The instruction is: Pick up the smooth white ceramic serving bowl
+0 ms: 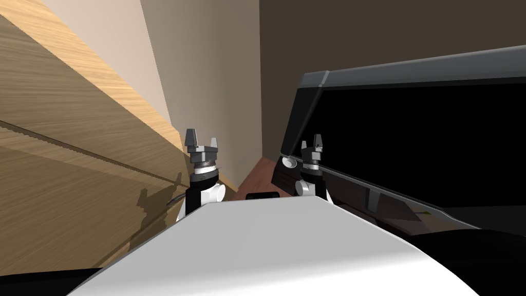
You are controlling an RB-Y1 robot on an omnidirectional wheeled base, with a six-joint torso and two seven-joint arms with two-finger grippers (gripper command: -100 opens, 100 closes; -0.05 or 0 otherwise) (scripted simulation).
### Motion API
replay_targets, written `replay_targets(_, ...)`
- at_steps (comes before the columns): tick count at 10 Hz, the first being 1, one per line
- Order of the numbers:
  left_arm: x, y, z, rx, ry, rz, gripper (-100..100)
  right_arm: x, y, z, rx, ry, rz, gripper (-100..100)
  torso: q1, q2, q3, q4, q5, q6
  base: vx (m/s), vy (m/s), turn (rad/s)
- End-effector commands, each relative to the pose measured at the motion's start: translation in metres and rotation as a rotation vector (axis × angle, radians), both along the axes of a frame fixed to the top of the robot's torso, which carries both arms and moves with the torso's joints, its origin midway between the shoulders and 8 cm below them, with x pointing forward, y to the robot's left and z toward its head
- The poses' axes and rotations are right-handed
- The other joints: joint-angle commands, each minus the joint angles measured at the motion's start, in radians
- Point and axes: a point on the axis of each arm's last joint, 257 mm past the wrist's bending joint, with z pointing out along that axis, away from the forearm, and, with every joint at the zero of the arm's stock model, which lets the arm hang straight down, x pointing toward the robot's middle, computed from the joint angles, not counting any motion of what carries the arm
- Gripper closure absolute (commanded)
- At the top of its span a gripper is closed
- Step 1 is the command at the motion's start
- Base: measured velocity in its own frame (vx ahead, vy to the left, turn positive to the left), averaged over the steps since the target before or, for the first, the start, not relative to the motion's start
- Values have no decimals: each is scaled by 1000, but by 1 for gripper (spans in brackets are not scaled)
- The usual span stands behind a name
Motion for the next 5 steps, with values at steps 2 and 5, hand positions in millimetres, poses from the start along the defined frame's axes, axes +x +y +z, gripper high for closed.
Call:
replay_targets(2, 0, 0, 0, 0, 0, 0, 0, 9, 10, -8, -77, 23, 15, -100, -1, 0, 0, 0, 0, 0, -12, -9, 48)
replay_targets(5, 0, 0, 0, 0, 0, 0, 0, 27, 30, -28, -232, 69, 33, -100, -2, 1, 1, 0, 0, 0, -25, -22, 70)
